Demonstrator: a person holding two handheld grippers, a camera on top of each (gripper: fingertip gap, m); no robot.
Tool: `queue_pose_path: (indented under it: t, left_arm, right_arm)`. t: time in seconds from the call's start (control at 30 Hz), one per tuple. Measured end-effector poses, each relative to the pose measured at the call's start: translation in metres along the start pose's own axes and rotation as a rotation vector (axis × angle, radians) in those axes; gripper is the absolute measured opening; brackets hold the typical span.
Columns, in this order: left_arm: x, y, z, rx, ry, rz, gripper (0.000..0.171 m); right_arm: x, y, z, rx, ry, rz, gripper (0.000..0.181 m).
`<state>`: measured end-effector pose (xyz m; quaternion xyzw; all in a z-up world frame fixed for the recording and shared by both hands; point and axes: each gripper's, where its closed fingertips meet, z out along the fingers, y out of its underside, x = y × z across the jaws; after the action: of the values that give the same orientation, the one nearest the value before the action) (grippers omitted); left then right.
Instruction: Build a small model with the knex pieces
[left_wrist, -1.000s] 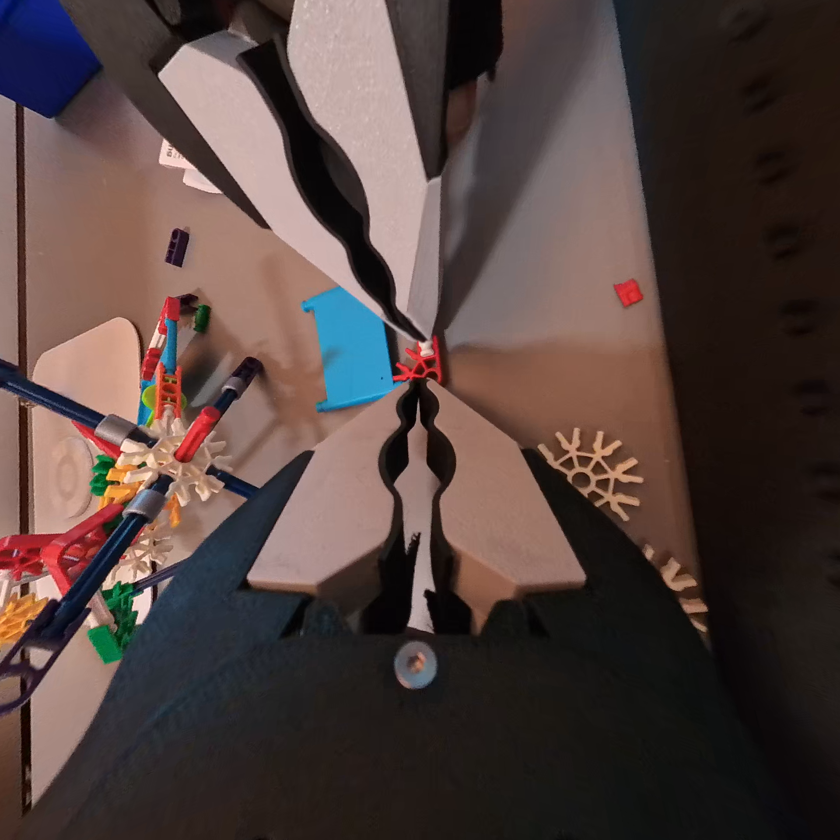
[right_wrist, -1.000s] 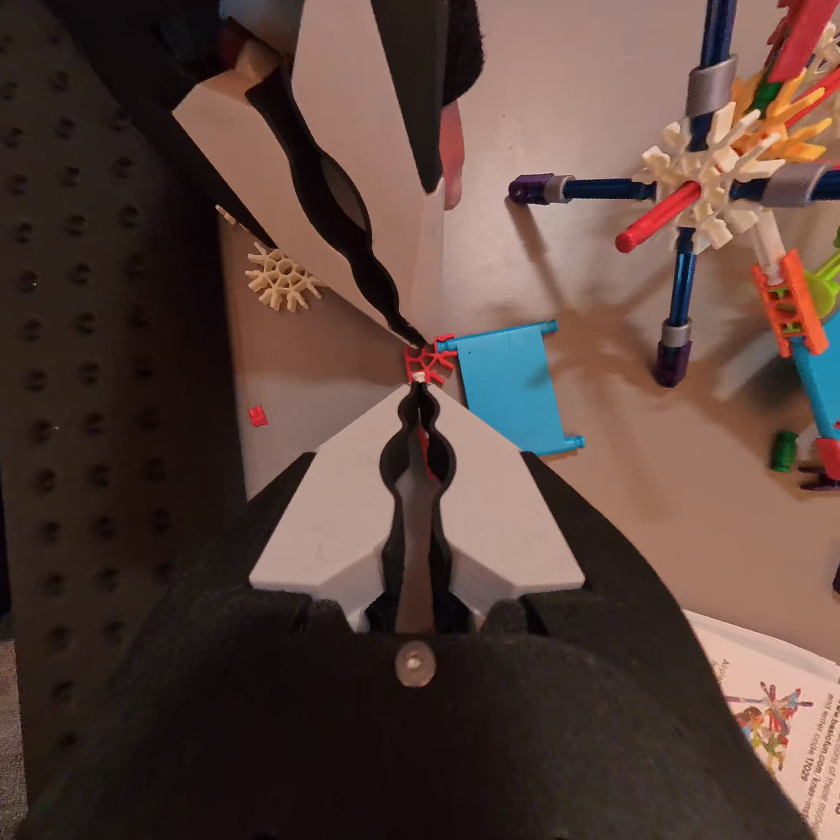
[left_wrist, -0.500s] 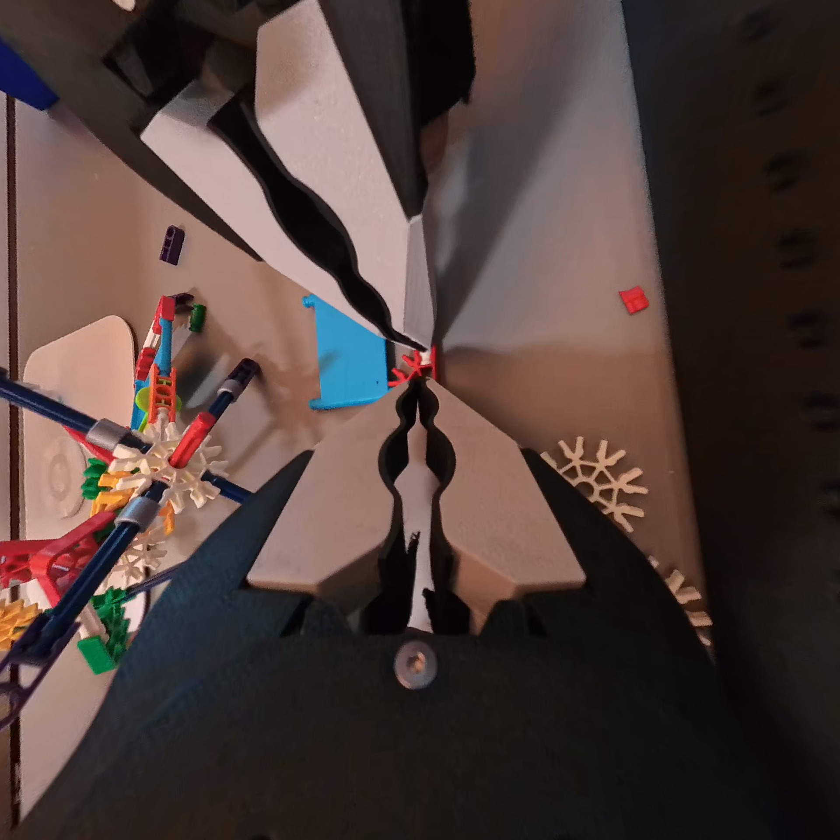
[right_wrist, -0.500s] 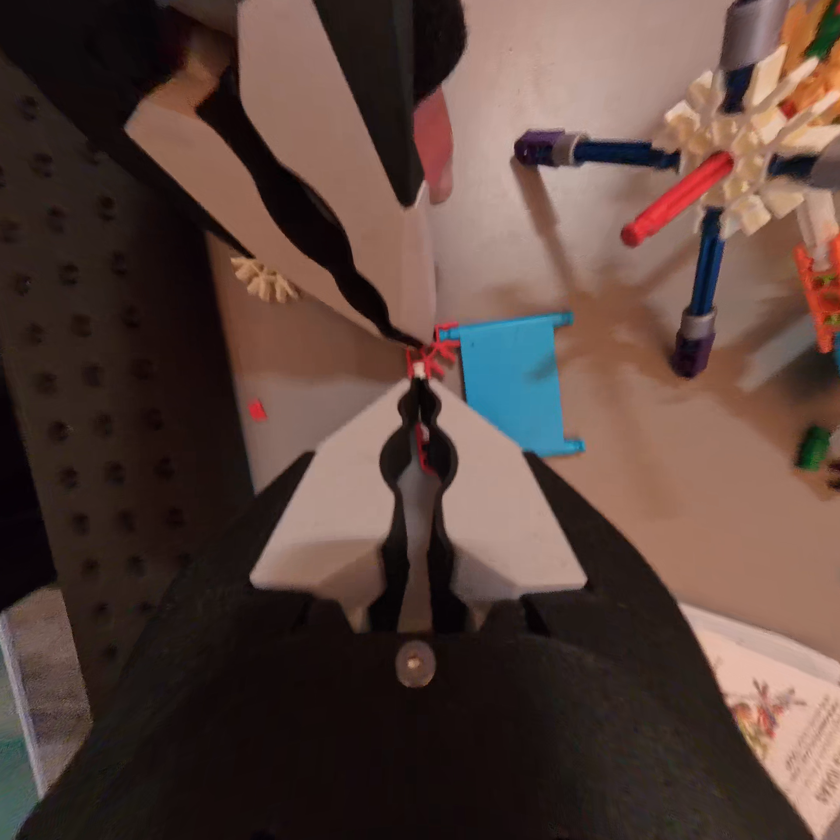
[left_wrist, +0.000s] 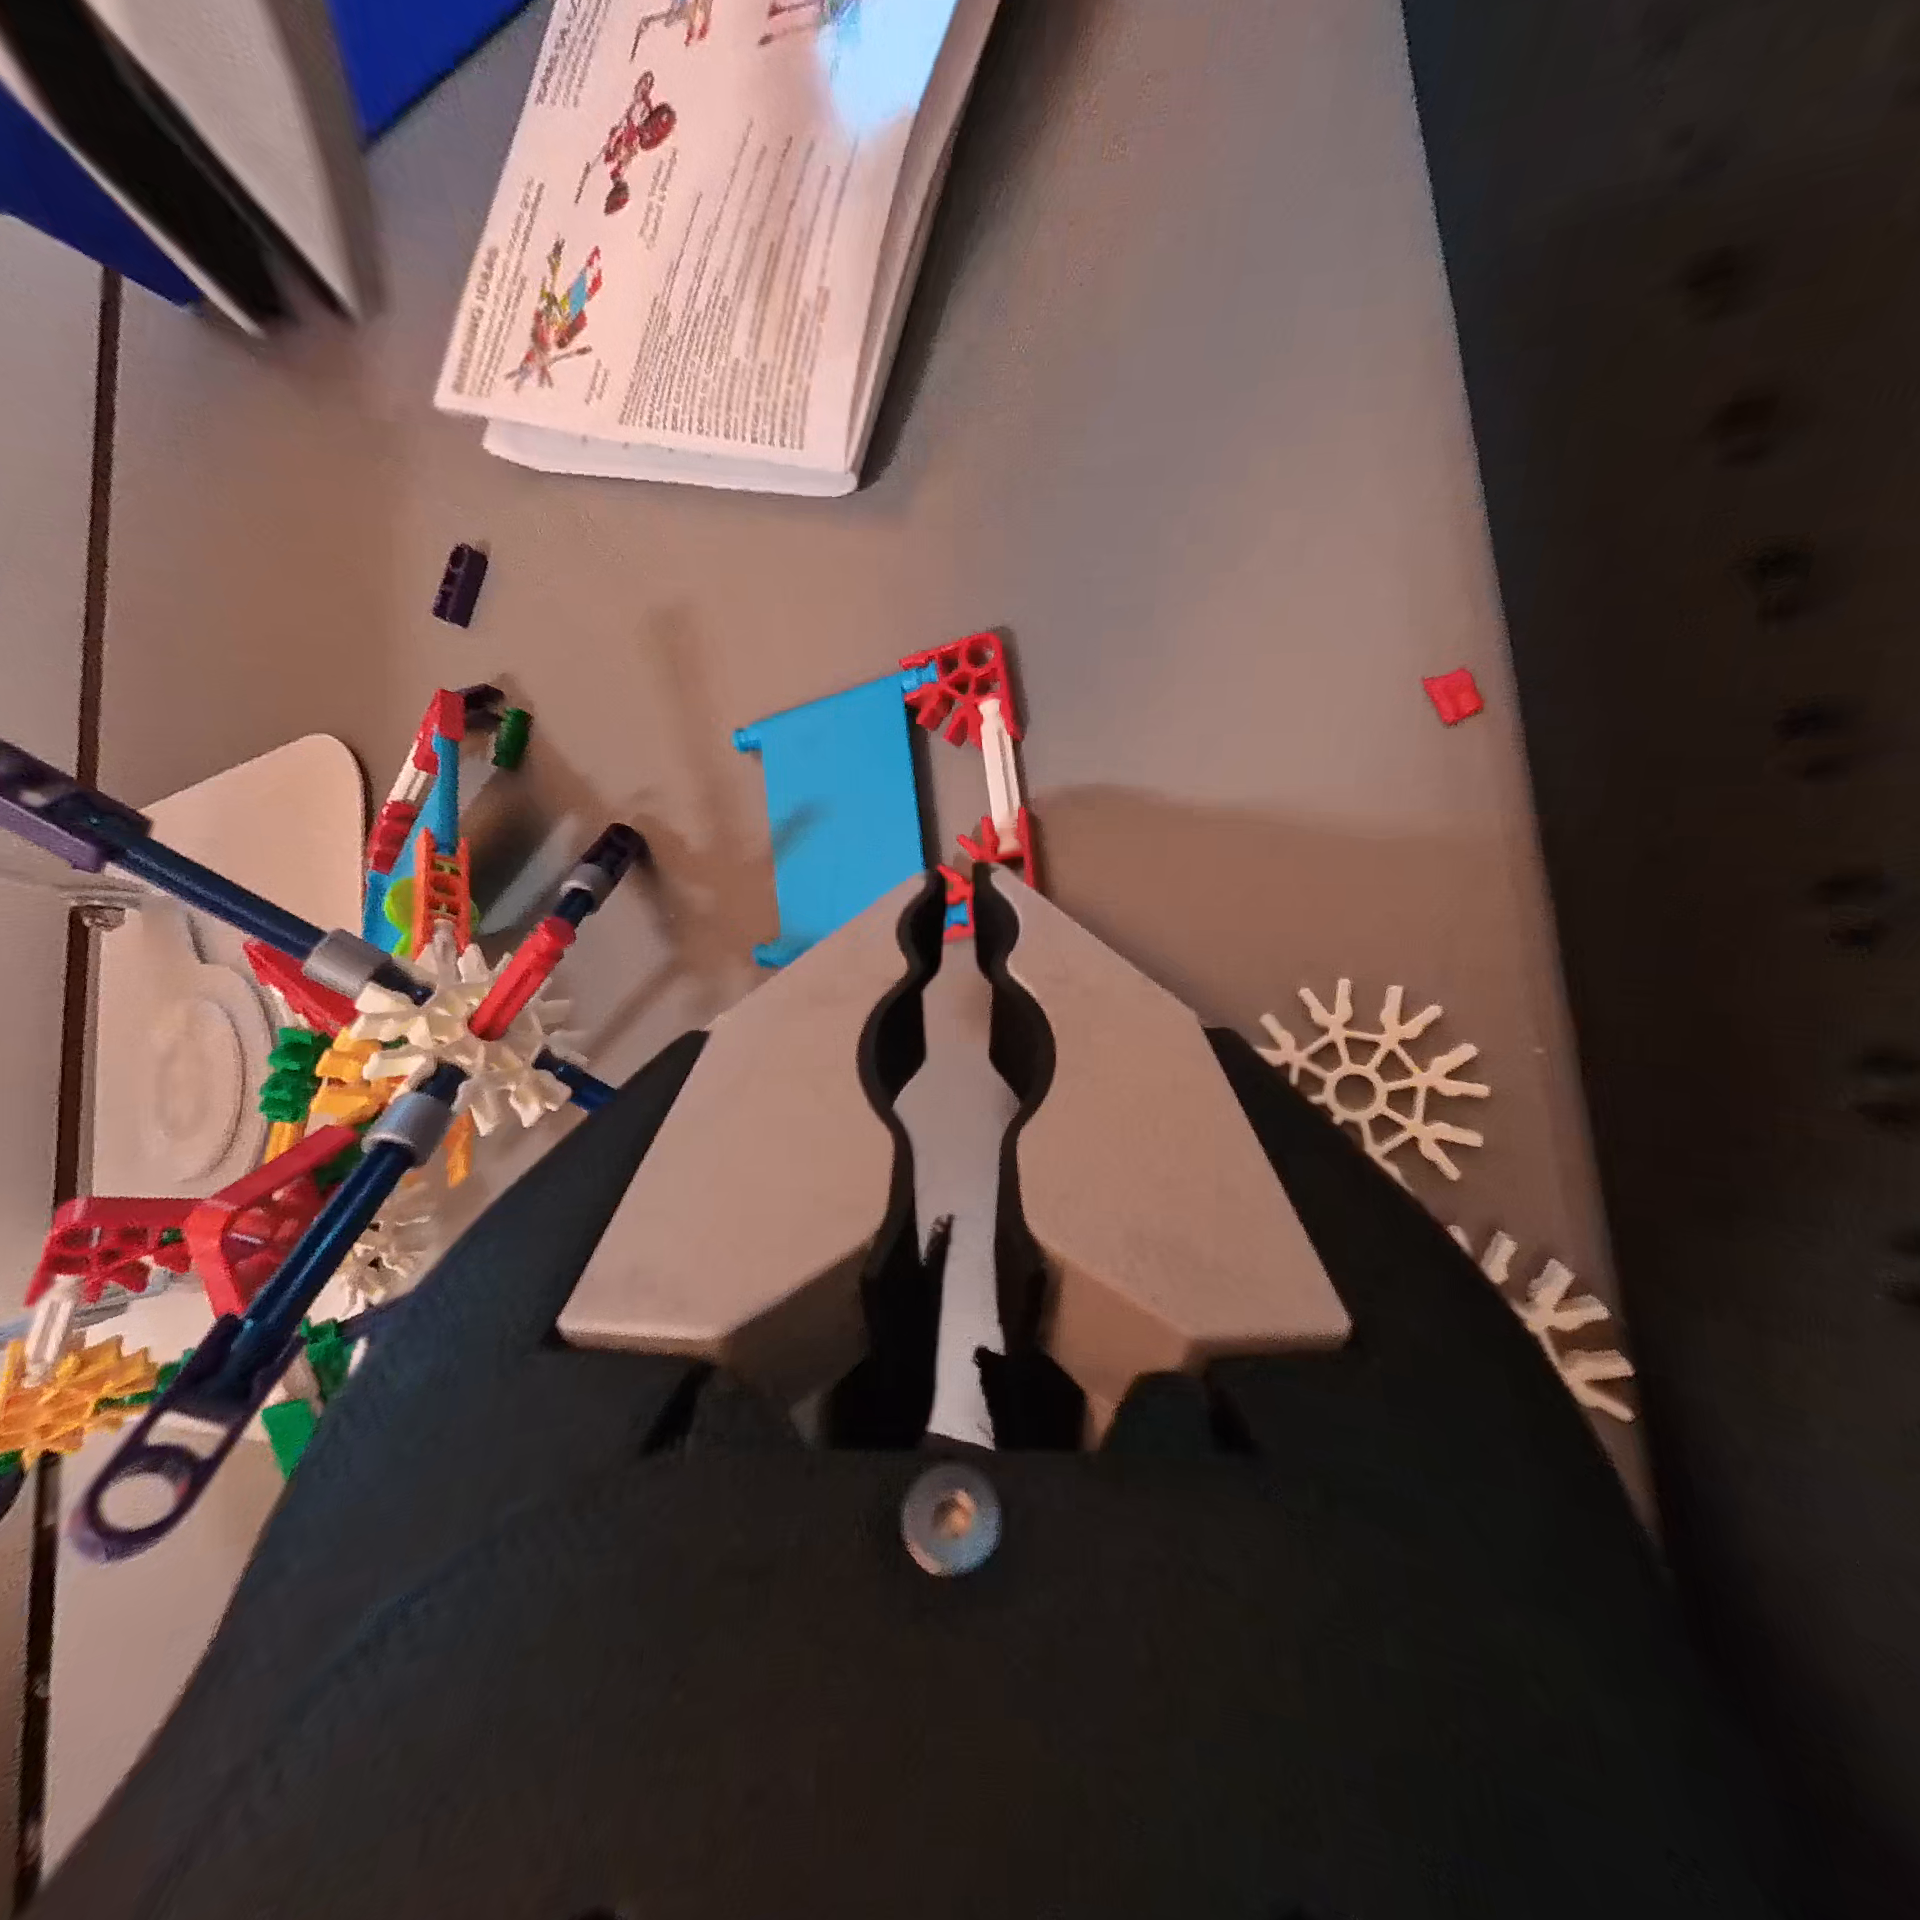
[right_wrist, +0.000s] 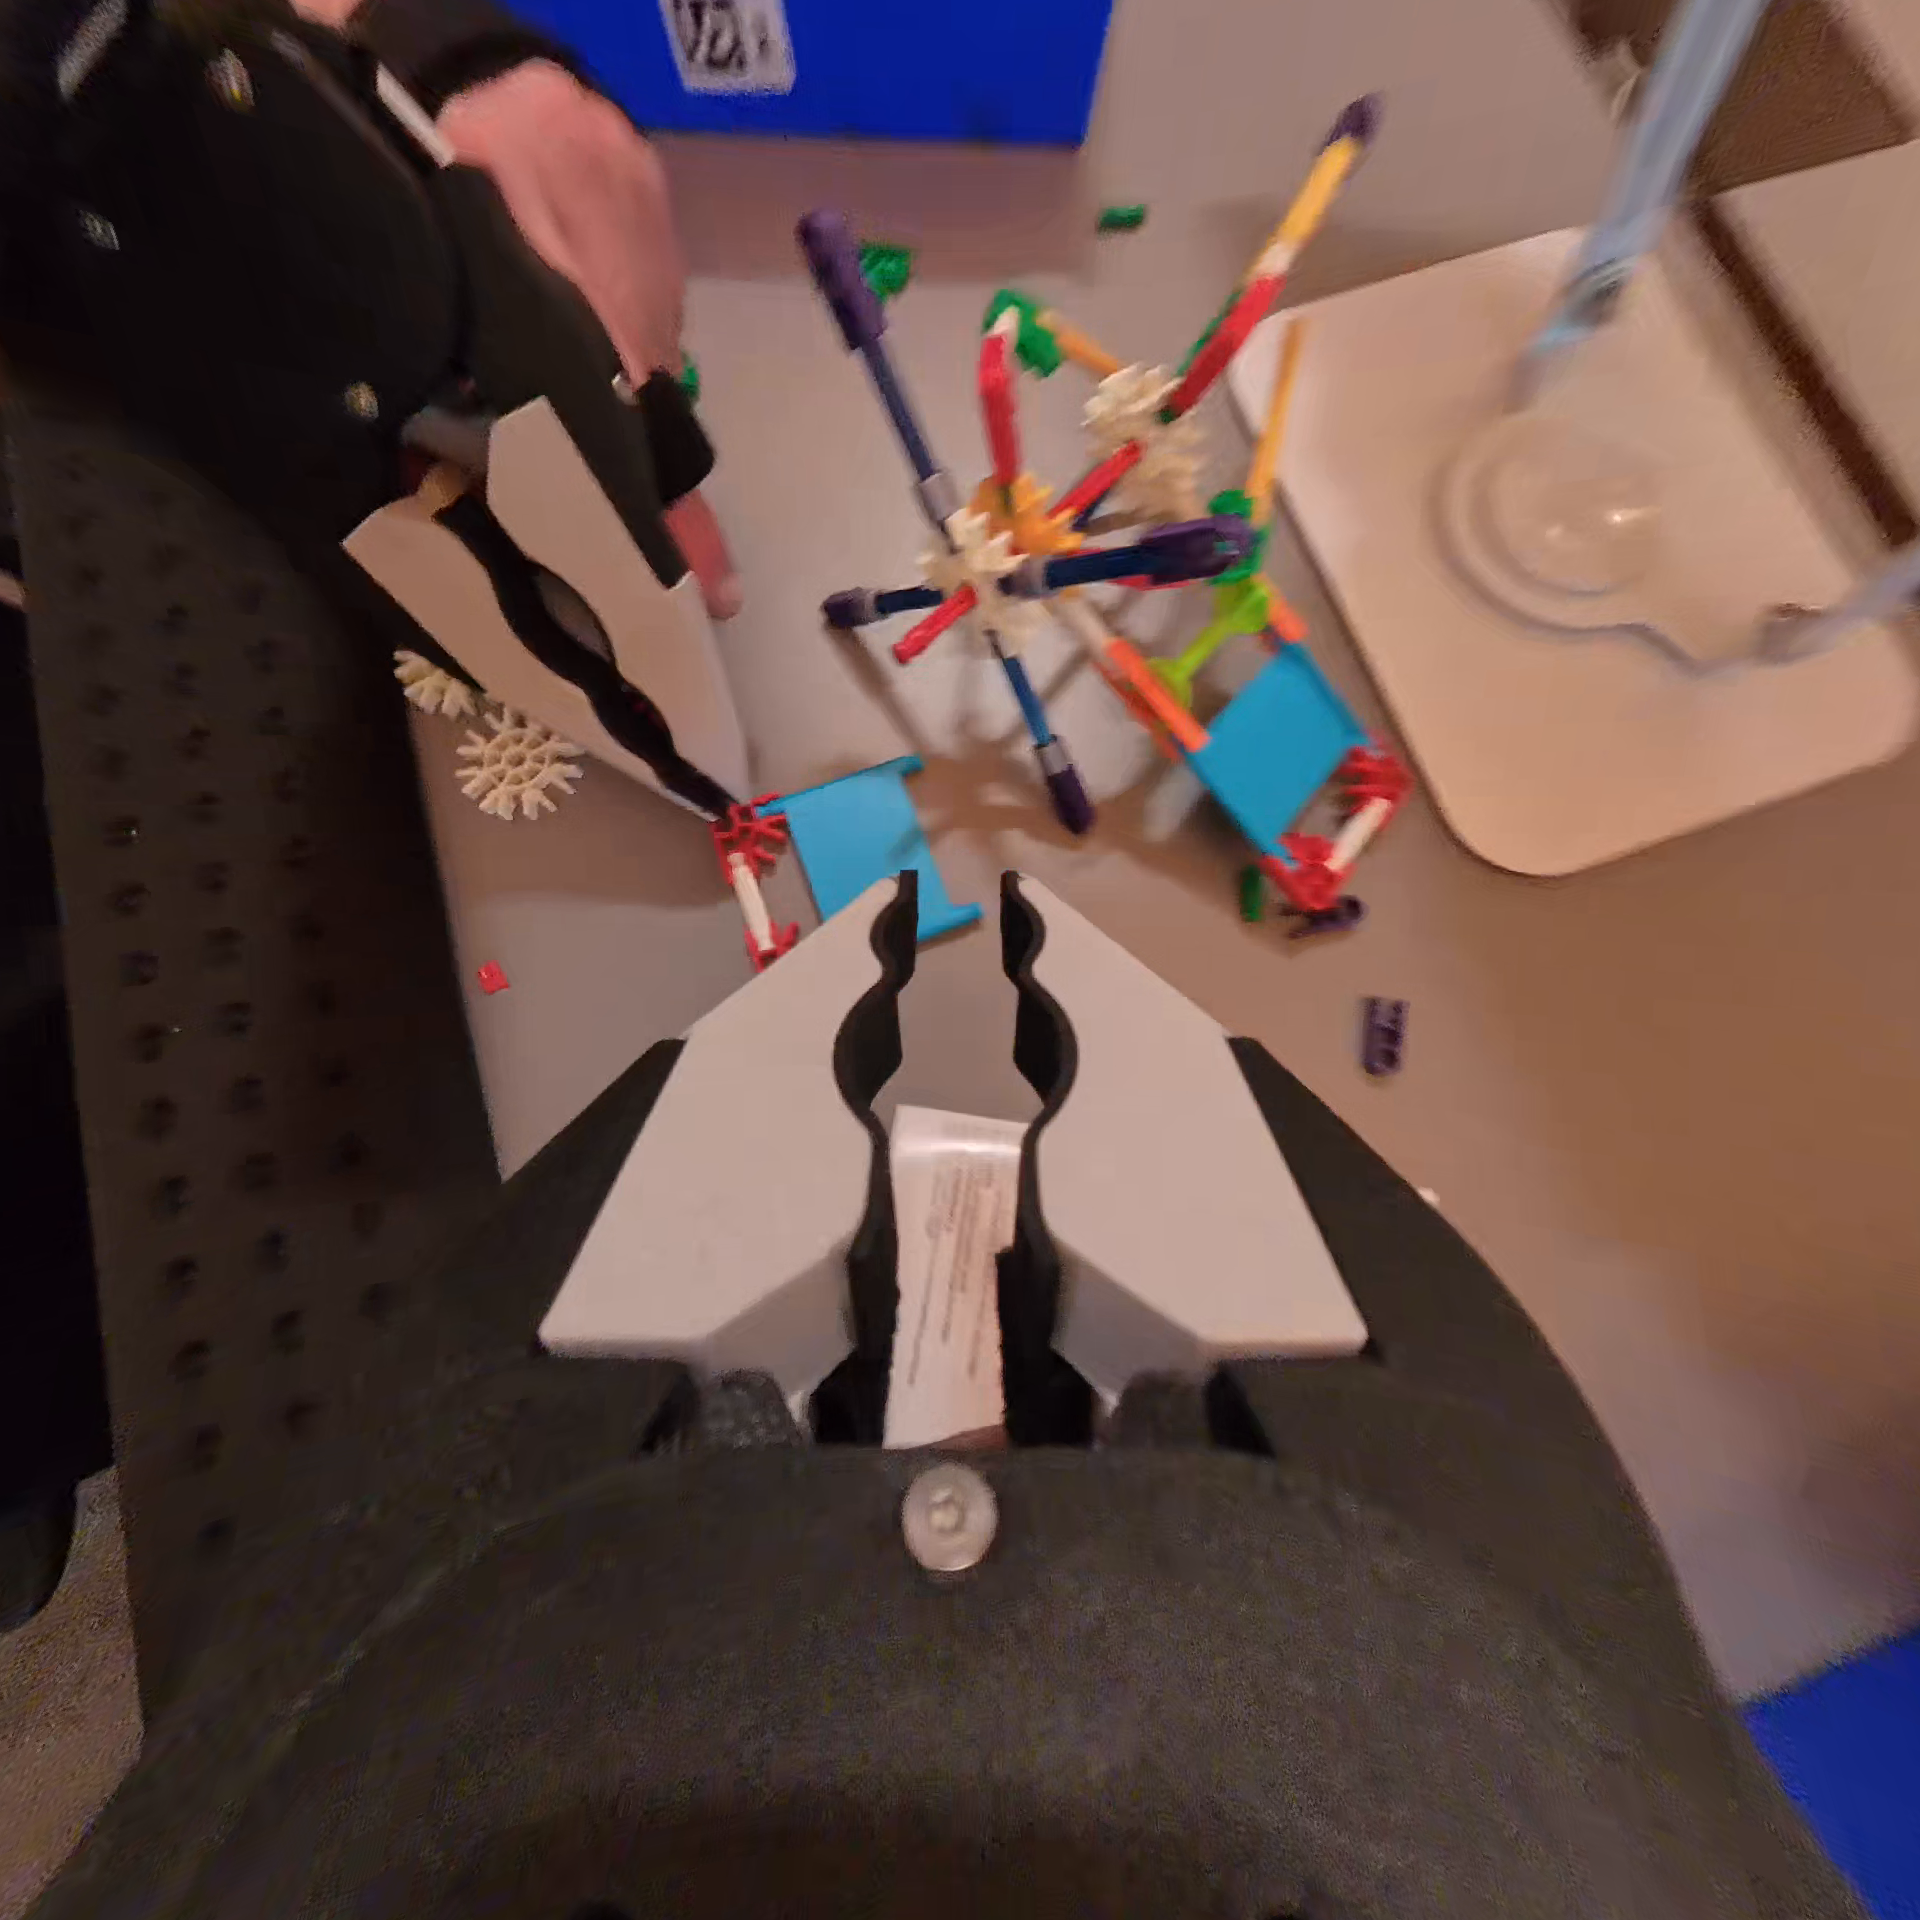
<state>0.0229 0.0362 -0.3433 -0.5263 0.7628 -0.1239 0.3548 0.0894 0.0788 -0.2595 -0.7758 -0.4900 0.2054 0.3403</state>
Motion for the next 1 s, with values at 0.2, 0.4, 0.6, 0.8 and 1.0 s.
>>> queue_pose_path:
  t: [0.2, 0.4, 0.6, 0.8, 1.0]
  left_arm:
    - [0.010, -0.006, 0.008, -0.005, 0.008, 0.038, 0.007]
    - [0.016, -0.006, 0.017, -0.030, 0.009, 0.064, 0.008]
    - [0.017, -0.007, 0.016, -0.027, 0.018, 0.094, 0.003]
    - [0.026, 0.003, 0.002, -0.045, 0.075, 0.212, 0.002]
    - [0.015, 0.027, -0.012, -0.143, 0.059, 0.158, 0.000]
  right_arm:
    - [0.033, -0.016, -0.047, 0.195, 0.136, 0.035, 0.011]
    - [0.044, -0.013, -0.045, 0.286, 0.171, 0.050, 0.006]
    - [0.045, -0.005, -0.032, 0.255, 0.174, 0.046, 0.006]
    - [0.054, -0.004, -0.025, 0.242, 0.240, 0.059, 0.007]
    - [0.051, 0.005, -0.014, 0.180, 0.235, 0.034, 0.006]
